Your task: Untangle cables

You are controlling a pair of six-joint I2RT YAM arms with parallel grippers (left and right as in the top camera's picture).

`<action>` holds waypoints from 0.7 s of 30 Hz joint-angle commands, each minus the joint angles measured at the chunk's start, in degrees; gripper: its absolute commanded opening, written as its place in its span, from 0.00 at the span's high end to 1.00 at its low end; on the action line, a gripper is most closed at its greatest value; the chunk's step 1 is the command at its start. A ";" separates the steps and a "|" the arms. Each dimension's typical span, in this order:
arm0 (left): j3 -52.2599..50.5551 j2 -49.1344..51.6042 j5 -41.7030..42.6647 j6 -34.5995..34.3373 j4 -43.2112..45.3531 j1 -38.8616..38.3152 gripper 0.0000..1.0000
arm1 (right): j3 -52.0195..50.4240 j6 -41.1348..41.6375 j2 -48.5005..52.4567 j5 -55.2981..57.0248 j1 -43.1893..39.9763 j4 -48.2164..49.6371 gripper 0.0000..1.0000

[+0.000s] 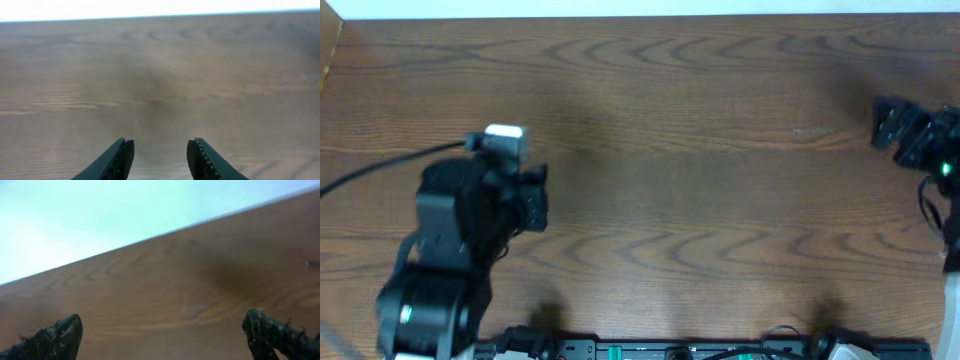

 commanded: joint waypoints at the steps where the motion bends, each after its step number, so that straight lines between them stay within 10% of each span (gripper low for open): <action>1: 0.68 -4.48 -5.22 -1.16 0.04 0.20 0.59 | 0.90 -5.79 -7.10 -1.88 0.50 -0.76 0.01; 21: 0.66 -9.73 -5.64 -1.07 -1.25 0.20 0.58 | 0.90 -12.33 -38.40 -11.69 0.87 -3.54 0.01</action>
